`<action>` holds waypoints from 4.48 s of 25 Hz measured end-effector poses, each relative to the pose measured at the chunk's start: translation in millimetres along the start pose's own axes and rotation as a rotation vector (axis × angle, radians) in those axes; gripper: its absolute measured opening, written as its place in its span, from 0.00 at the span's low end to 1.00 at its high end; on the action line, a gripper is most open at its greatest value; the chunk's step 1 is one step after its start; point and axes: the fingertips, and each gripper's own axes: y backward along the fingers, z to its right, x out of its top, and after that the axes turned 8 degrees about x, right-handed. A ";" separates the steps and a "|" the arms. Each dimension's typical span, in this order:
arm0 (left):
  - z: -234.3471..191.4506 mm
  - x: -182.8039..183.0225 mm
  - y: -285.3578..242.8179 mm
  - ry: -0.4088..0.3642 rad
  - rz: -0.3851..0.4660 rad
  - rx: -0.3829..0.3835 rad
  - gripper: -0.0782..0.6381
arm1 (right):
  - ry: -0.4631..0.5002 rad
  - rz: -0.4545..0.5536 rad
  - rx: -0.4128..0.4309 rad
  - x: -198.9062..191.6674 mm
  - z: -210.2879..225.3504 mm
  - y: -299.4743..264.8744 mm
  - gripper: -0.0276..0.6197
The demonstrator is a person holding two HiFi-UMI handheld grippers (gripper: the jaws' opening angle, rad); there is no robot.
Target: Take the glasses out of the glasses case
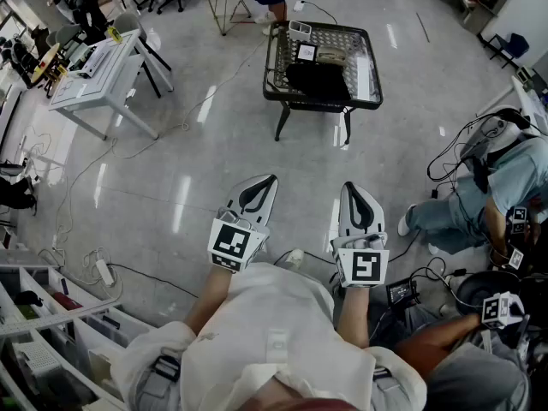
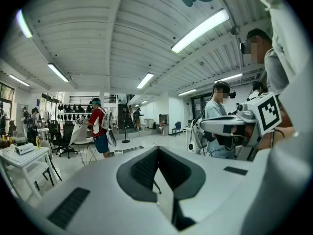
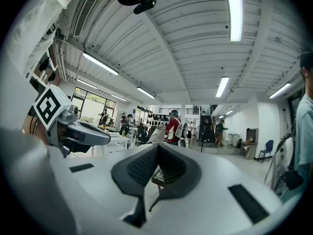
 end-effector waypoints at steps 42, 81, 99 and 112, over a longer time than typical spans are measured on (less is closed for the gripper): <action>-83.4 6.1 -267.3 0.018 -0.014 -0.175 0.13 | -0.016 -0.136 -0.107 -68.4 141.8 -194.3 0.05; -82.3 30.5 -500.4 -0.007 -0.120 0.100 0.13 | -0.125 -0.085 0.137 -129.8 367.3 -354.1 0.05; -132.4 37.0 -588.0 0.023 -0.060 0.037 0.13 | -0.075 -0.096 0.117 -136.6 397.0 -439.7 0.05; -206.2 53.6 -664.9 -0.012 -0.004 -0.089 0.13 | -0.064 -0.137 -0.016 -140.8 418.3 -529.6 0.05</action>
